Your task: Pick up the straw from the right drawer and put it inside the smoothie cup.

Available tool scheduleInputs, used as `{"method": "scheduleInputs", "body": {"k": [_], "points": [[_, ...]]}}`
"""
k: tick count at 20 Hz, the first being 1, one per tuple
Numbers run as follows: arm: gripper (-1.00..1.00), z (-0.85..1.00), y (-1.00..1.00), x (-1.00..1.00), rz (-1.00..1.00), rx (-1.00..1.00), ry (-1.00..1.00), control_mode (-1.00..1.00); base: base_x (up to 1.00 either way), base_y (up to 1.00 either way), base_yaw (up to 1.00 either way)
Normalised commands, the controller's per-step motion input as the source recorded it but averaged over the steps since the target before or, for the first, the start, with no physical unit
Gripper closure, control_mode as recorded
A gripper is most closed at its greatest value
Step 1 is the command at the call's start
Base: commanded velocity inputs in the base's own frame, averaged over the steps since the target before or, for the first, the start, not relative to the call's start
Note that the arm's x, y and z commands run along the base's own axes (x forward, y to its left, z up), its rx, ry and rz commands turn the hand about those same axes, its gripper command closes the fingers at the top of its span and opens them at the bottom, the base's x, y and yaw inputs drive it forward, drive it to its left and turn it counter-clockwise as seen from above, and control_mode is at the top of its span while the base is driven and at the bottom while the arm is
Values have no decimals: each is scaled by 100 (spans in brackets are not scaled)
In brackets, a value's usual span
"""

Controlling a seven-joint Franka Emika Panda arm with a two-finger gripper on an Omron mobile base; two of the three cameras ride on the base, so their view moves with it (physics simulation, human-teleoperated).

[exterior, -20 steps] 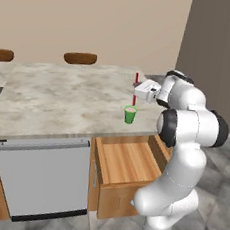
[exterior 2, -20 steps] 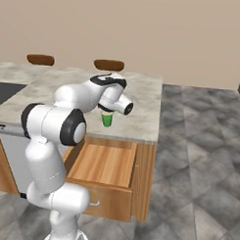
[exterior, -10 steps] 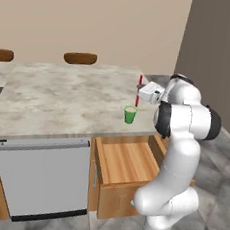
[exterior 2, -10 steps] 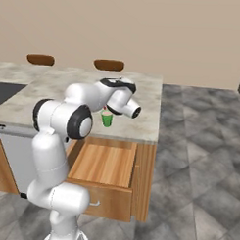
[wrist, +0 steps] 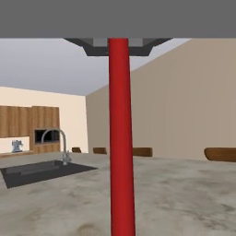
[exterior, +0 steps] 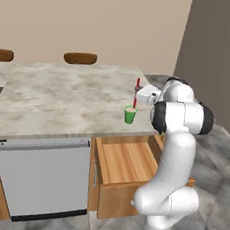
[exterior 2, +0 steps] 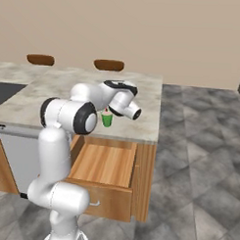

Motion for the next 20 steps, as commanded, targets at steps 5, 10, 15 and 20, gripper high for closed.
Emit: {"method": "scheduleInputs", "body": {"k": [5,10,15,20], "points": [[100,-24,8,33,0,0,0,-100,0,0,0],[100,-23,9,33,0,0,0,-100,0,0,0],[100,-24,0,25,0,0,0,-100,0,0,0],[100,-22,0,23,0,0,0,-100,0,0,0]]}}
